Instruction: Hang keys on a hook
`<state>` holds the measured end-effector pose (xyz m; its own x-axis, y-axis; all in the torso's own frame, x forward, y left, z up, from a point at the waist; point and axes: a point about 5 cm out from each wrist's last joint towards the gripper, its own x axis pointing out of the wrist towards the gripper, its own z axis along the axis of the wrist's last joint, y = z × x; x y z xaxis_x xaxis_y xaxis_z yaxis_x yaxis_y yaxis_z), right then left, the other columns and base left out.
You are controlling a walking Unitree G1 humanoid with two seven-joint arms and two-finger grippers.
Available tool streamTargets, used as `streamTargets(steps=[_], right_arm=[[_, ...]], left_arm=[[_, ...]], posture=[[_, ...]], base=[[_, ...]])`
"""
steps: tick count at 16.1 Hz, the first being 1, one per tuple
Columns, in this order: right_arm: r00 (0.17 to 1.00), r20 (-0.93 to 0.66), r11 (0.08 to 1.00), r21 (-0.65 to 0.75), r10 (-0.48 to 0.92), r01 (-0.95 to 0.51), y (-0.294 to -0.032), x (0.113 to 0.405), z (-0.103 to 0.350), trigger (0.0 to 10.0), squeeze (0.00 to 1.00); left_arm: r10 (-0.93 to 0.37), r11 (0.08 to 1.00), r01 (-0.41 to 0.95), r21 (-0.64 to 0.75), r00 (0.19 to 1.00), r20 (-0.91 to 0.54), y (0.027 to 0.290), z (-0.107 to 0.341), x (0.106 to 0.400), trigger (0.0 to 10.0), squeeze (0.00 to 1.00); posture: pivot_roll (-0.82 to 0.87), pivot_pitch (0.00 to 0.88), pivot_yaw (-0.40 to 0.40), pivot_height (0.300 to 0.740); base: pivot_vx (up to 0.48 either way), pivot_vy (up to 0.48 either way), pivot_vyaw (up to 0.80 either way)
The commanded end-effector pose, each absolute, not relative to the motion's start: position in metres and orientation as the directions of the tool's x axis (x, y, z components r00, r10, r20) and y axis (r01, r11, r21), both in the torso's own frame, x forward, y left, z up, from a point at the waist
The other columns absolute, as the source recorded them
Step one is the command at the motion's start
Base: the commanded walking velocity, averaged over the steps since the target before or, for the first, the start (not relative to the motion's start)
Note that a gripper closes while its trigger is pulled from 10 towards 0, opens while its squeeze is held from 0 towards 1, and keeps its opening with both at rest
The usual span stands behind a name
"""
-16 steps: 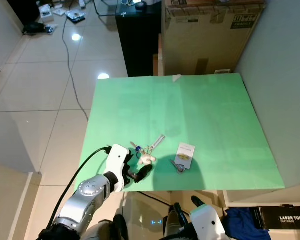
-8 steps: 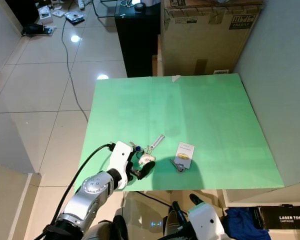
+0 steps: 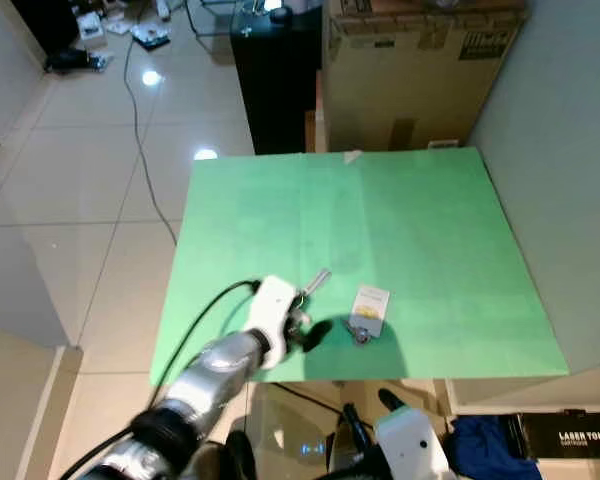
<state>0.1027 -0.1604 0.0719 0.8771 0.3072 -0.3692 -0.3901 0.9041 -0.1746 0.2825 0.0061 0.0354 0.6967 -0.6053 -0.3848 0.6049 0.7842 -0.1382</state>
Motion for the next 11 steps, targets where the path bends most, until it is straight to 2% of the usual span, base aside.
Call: streamTargets(steps=[1,5,7,11], right_arm=[[0.866,-0.386,0.900,-0.162,0.319,-0.404,-0.157,0.097,0.072,10.0,0.00],[0.863,-0.397,0.902,-0.160,0.313,-0.400,-0.159,0.094,0.069,10.0,0.00],[0.861,-0.405,0.904,-0.159,0.307,-0.397,-0.161,0.093,0.066,10.0,0.00],[0.857,-0.412,0.903,-0.156,0.309,-0.400,-0.163,0.090,0.064,10.0,0.00]], left_arm=[[-0.592,0.795,0.586,-0.154,0.698,-0.402,-0.003,0.029,0.277,10.0,0.00],[-0.567,0.806,0.582,-0.107,0.707,-0.423,-0.004,0.025,0.277,10.0,0.00],[-0.513,0.821,0.570,-0.035,0.710,-0.482,0.010,0.010,0.273,10.0,0.00],[-0.480,0.836,0.548,-0.001,0.732,-0.483,0.026,0.003,0.273,10.0,0.00]], posture=[[-0.39,0.249,0.101,0.740],[-0.39,0.251,0.104,0.740],[-0.39,0.253,0.104,0.740],[-0.38,0.255,0.095,0.740]], base=[[0.000,0.000,0.00],[0.000,0.000,0.00],[0.000,0.000,0.00],[0.000,0.000,0.00]])
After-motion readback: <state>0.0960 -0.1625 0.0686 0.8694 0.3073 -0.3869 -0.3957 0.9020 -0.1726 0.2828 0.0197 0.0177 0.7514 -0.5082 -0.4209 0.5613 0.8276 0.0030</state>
